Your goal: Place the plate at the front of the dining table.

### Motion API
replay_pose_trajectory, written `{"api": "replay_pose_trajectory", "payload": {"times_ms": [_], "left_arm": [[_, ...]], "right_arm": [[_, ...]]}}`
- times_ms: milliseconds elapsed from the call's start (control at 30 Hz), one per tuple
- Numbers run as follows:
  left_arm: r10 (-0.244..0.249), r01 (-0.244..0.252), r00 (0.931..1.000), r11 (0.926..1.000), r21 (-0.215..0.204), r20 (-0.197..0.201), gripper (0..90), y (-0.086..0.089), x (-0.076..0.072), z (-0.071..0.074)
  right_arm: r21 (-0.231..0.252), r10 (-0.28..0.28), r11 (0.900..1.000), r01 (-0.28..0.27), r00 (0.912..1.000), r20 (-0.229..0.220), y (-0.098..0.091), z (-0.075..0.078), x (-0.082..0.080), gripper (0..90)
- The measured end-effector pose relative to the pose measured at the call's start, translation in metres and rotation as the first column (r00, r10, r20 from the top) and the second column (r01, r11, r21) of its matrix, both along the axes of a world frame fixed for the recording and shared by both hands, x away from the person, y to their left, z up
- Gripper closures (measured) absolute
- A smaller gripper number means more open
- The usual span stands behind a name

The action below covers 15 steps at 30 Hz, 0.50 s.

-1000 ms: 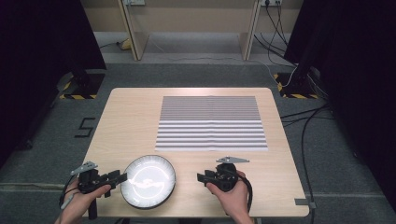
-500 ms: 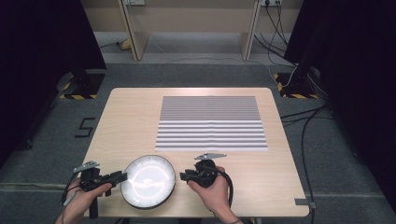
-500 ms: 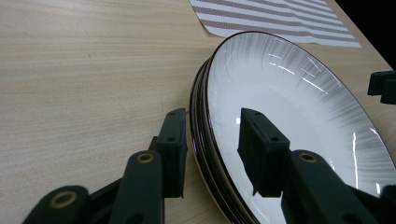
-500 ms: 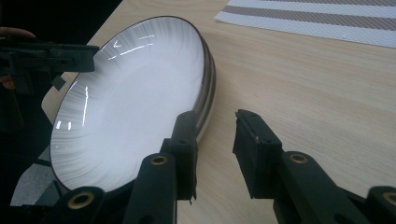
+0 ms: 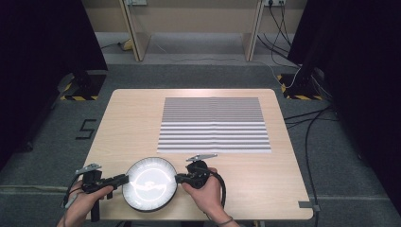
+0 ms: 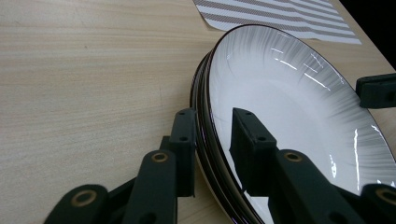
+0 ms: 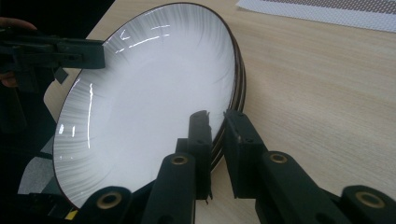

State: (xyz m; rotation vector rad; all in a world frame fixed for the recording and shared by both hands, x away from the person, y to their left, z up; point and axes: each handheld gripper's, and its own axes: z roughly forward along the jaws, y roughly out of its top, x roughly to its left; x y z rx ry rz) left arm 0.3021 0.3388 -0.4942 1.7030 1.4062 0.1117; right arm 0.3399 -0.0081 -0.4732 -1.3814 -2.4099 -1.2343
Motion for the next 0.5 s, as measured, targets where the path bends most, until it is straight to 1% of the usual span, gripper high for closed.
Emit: {"api": "replay_pose_trajectory", "payload": {"times_ms": [100,167,200,233,267,300,400,433,467,500], "left_arm": [[-0.003,0.003,1.0000,1.0000,0.007,-0.002,70.4,0.000,0.000,0.000],[-0.003,0.003,1.0000,0.9999,0.011,-0.005,71.5,0.000,0.000,0.000],[-0.003,0.003,1.0000,0.9999,0.015,-0.007,72.1,0.000,0.000,0.000],[-0.003,0.003,1.0000,0.9999,0.015,-0.007,72.2,0.000,0.000,0.000],[-0.003,0.003,1.0000,0.9998,0.019,-0.007,72.2,-0.001,0.000,0.000],[-0.004,0.004,1.0000,0.9997,0.022,-0.007,72.3,-0.001,0.000,0.001],[-0.001,0.001,1.0000,0.9998,0.018,-0.008,72.3,0.000,0.000,0.001],[-0.001,0.001,1.0000,0.9999,0.015,-0.007,72.3,0.000,0.000,0.001],[-0.002,0.002,1.0000,0.9999,0.016,-0.006,72.3,0.000,-0.001,0.001],[-0.003,0.003,1.0000,0.9999,0.015,-0.008,72.3,0.000,-0.001,0.001]], "right_arm": [[-0.009,-0.005,0.9999,0.005,1.0000,-0.001,0.001,0.000,0.000,82.2],[-0.014,-0.010,0.9999,0.009,0.9999,-0.006,0.002,0.002,0.001,84.4],[-0.031,-0.004,0.9995,0.004,0.9999,0.011,0.003,0.006,0.001,90.0],[-0.031,-0.004,0.9995,0.004,0.9999,0.011,0.003,0.006,0.001,90.0],[-0.040,0.010,0.9991,-0.009,0.9999,0.014,0.004,0.007,0.000,90.0],[-0.029,0.030,0.9991,-0.030,0.9995,-0.005,0.009,0.007,-0.001,90.0],[-0.023,0.033,0.9992,-0.034,0.9993,-0.014,0.014,0.004,-0.003,90.0],[-0.044,0.031,0.9985,-0.031,0.9995,0.010,0.017,0.005,-0.005,86.4],[-0.045,0.021,0.9988,-0.020,0.9992,0.035,0.016,0.007,-0.005,83.7],[-0.032,0.005,0.9995,-0.003,0.9988,0.049,0.015,0.009,-0.005,81.3]]}}
